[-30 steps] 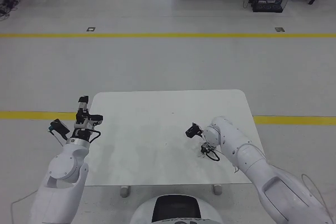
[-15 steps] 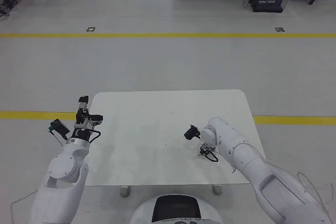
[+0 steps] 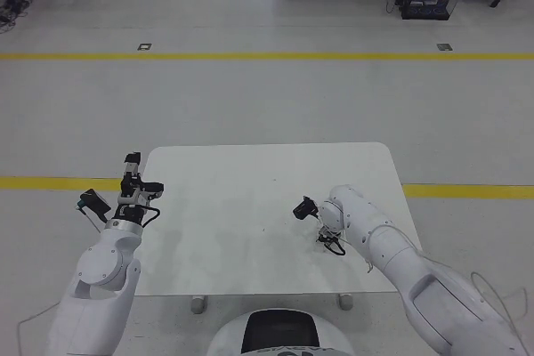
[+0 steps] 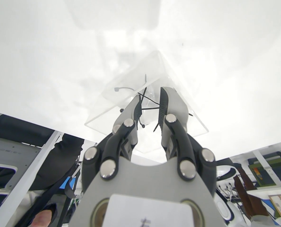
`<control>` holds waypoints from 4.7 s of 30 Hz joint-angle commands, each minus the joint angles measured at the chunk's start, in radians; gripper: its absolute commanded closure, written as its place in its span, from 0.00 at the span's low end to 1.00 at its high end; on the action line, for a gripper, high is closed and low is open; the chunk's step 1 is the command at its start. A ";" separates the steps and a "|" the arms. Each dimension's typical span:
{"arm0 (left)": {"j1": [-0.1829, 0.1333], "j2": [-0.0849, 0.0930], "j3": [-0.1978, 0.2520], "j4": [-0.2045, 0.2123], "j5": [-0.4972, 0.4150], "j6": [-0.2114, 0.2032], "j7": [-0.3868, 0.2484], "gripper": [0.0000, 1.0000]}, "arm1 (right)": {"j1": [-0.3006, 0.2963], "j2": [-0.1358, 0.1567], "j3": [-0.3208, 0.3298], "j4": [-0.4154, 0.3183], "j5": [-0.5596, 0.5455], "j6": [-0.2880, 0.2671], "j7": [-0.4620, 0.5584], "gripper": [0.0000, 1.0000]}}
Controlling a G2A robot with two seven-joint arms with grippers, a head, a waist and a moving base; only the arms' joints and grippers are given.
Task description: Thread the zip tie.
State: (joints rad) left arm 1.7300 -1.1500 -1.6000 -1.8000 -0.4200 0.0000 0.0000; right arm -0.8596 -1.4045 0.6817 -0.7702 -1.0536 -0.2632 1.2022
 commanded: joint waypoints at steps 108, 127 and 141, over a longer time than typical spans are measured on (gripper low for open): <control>0.000 0.000 0.000 0.000 0.000 0.000 0.000 0.00 | -0.410 0.231 0.500 -0.681 0.146 -0.077 -0.082 1.00; 0.000 0.000 0.000 0.000 0.000 0.000 0.000 0.00 | -0.395 0.246 0.535 -0.609 0.307 -0.077 -0.070 1.00; 0.000 0.000 0.000 0.000 0.000 0.000 0.000 0.00 | -0.449 0.285 0.646 -0.652 0.857 -0.077 -0.032 1.00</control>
State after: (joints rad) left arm 1.7300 -1.1500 -1.6000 -1.8000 -0.4200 0.0000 0.0000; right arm -1.3072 -1.1219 1.3233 -1.4185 -0.2413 -0.3400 1.1545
